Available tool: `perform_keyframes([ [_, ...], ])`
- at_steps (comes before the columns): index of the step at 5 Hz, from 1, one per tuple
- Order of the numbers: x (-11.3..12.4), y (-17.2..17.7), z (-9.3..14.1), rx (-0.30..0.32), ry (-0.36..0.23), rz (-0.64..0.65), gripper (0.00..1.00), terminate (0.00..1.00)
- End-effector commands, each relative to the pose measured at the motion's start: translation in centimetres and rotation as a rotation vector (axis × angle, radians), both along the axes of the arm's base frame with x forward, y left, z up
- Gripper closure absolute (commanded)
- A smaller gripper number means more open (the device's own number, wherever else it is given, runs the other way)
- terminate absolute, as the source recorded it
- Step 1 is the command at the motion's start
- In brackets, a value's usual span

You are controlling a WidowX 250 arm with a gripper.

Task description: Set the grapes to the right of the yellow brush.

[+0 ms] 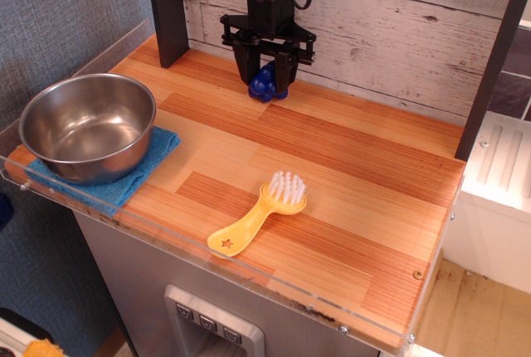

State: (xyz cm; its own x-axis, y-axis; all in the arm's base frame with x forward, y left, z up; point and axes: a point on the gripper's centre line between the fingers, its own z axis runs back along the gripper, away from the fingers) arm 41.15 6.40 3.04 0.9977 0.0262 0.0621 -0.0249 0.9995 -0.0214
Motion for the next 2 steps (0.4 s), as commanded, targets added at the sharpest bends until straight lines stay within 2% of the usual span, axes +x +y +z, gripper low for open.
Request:
perform_keyframes([
  [1,-2.3,-2.0,9.4,-0.076,-0.132,-0.105,1.0,0.0],
  [2,-6.5,-5.9,10.8,-0.09,-0.11,-0.259,1.0,0.0],
])
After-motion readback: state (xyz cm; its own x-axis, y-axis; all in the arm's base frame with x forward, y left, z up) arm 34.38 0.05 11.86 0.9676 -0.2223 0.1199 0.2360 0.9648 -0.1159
